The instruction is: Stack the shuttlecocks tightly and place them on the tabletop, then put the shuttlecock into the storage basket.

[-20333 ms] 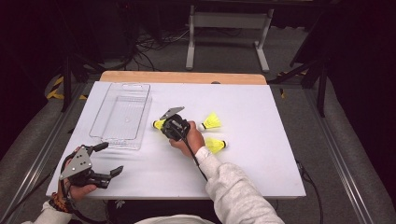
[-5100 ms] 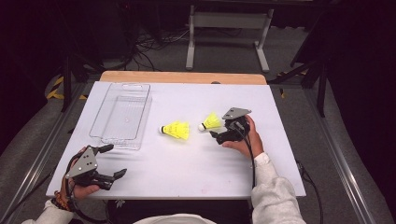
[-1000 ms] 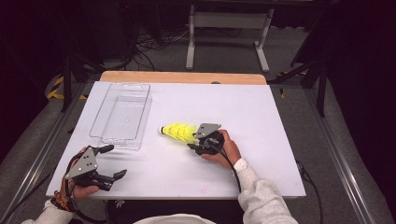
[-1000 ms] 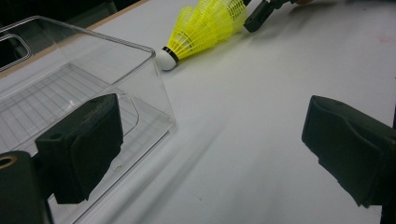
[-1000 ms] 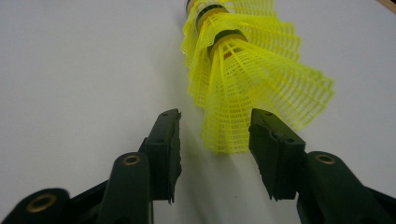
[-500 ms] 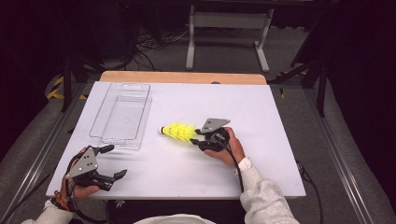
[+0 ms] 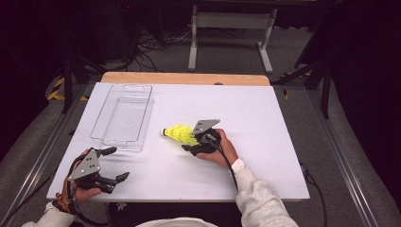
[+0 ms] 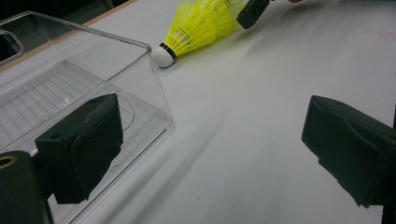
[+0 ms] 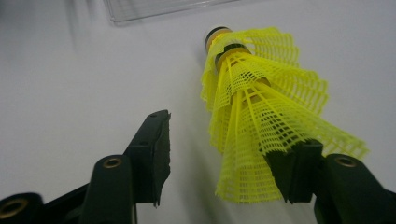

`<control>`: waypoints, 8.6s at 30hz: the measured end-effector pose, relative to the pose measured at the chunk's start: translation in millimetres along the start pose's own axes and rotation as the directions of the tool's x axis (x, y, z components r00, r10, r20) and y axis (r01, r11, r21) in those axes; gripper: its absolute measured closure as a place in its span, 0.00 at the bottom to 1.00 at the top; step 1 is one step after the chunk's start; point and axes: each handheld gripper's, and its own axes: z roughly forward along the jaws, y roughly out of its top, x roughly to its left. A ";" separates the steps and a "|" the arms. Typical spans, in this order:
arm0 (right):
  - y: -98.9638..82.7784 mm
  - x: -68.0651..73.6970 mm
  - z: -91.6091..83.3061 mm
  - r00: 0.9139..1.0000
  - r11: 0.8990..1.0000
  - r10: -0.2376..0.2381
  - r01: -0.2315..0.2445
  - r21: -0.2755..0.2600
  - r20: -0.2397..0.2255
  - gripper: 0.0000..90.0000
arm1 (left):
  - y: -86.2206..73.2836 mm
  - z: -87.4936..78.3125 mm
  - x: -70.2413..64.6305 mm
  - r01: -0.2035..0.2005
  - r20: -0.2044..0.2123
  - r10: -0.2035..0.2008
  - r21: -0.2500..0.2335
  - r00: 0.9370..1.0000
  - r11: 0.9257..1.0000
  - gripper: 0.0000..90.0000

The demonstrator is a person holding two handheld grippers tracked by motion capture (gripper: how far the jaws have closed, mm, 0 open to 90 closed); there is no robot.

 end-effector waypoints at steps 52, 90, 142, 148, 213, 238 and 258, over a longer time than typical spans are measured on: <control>23.3 6.9 40.2 0.962 0.997 0.070 -0.074 0.006 0.263 0.90 | -0.7 -0.4 0.9 0.000 0.001 0.000 0.011 1.000 1.000 0.07; 15.5 10.9 10.8 0.971 0.997 0.051 -0.037 -0.064 0.234 0.92 | -1.0 2.6 4.4 0.011 0.003 -0.011 -0.002 1.000 1.000 0.07; 24.4 -2.6 -37.2 0.959 0.977 0.116 -0.063 -0.205 0.258 0.93 | 0.3 4.3 4.0 0.009 -0.007 -0.009 -0.003 1.000 1.000 0.07; 30.5 -1.7 -36.4 0.962 0.977 0.104 -0.051 -0.208 0.254 0.93 | -0.2 3.9 4.0 0.013 -0.010 -0.013 -0.005 1.000 1.000 0.07; 117.6 37.4 37.5 0.992 0.985 -0.065 0.081 -0.150 0.112 0.97 | 0.8 1.5 3.3 0.010 -0.006 -0.010 -0.020 1.000 1.000 0.07; 152.3 55.8 77.3 0.988 0.983 -0.148 0.153 -0.097 0.052 0.97 | 1.5 1.4 2.1 0.010 0.005 -0.010 -0.034 1.000 0.999 0.07; 165.7 62.2 109.5 0.985 0.984 -0.174 0.175 -0.024 0.016 0.97 | 0.7 -0.9 2.4 0.013 0.008 -0.013 -0.038 1.000 0.999 0.07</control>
